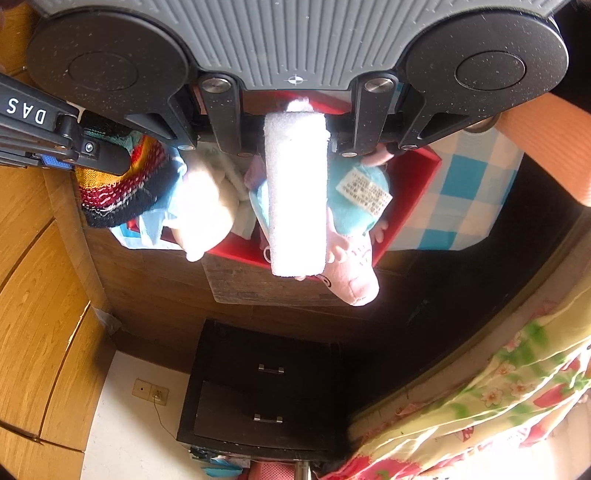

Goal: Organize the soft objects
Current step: 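Lift the white block with the left gripper while the right gripper lifts the knit cap, then release the white block into the red box with the left gripper while the right releases the cap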

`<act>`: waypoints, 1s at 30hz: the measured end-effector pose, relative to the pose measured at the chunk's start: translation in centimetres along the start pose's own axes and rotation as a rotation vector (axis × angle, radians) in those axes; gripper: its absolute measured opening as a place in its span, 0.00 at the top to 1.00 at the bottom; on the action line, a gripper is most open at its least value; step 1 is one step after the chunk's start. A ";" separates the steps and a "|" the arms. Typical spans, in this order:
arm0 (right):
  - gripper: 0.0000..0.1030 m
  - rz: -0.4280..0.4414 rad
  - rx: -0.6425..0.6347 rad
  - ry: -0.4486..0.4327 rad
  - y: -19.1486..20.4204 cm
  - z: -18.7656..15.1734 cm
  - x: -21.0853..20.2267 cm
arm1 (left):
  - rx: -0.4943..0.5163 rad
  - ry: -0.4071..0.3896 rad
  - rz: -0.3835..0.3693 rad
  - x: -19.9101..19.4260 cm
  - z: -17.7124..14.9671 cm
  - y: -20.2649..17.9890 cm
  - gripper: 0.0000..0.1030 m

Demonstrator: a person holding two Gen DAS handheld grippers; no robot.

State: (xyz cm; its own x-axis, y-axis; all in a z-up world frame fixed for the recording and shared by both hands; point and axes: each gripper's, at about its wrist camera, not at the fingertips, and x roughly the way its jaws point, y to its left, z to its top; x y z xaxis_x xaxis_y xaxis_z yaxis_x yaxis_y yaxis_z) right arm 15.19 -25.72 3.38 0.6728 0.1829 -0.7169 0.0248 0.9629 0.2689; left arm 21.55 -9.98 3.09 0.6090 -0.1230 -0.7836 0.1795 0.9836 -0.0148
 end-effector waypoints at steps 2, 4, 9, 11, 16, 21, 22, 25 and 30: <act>0.98 -0.019 -0.002 0.006 -0.2 0.4 1.1 | 0.002 -0.002 0.007 0.8 0.4 0.1 0.80; 0.98 -0.030 -0.012 0.008 -0.4 0.8 2.1 | 0.000 0.003 0.006 1.7 0.8 0.2 0.80; 0.98 -0.033 -0.014 0.013 -0.5 1.2 4.5 | -0.019 0.014 -0.009 3.8 1.4 0.4 0.76; 0.97 -0.032 -0.019 0.009 -0.4 1.3 5.0 | -0.025 0.012 -0.021 4.3 1.6 0.5 0.75; 0.93 -0.040 -0.003 -0.010 -0.7 1.5 5.9 | -0.037 -0.011 -0.013 4.8 1.9 0.7 0.58; 0.76 -0.076 -0.005 -0.037 -1.2 1.7 6.0 | -0.086 -0.032 -0.067 5.5 2.5 0.7 0.51; 0.71 -0.080 -0.003 -0.037 -1.4 1.7 6.0 | -0.095 -0.028 -0.081 5.6 2.6 0.5 0.51; 0.64 -0.076 0.008 -0.058 -1.9 1.9 5.8 | -0.122 -0.028 -0.156 5.9 2.9 -0.4 0.49; 0.64 -0.085 0.046 -0.100 -2.9 2.5 5.0 | -0.141 -0.054 -0.175 5.1 3.4 -1.0 0.46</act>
State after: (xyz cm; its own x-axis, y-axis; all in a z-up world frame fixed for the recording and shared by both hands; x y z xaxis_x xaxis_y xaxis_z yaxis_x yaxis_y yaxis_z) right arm 20.28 -28.13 0.62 0.7371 0.0783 -0.6712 0.1170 0.9635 0.2409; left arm 27.11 -12.00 1.17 0.6191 -0.2966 -0.7272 0.1785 0.9548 -0.2375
